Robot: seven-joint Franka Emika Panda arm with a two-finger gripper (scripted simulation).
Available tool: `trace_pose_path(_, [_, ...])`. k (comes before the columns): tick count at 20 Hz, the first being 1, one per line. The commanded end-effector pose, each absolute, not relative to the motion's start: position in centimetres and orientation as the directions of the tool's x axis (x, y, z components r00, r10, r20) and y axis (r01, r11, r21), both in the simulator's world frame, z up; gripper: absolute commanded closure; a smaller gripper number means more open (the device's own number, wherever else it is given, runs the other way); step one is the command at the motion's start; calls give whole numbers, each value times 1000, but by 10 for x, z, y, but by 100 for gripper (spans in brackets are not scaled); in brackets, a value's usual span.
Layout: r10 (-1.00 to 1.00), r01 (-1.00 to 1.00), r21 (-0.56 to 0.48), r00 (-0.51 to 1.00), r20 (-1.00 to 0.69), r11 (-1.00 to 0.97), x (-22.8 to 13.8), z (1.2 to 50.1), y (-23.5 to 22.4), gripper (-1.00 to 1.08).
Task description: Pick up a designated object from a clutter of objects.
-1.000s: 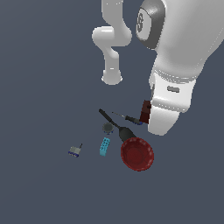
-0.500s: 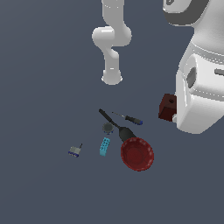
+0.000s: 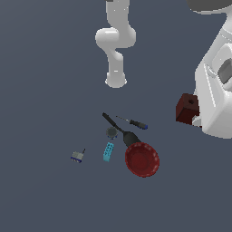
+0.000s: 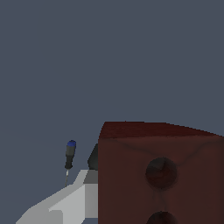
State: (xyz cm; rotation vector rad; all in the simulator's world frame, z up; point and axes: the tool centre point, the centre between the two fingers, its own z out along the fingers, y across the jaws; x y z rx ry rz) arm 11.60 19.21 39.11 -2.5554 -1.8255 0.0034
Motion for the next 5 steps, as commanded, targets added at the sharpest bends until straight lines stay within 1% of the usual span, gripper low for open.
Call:
trace_pose_path(1, [946,946,0,324,0,-324,118,395,194,108])
trace_pose_path(5, [946,946,0,324,0,-324,118,396,195,108])
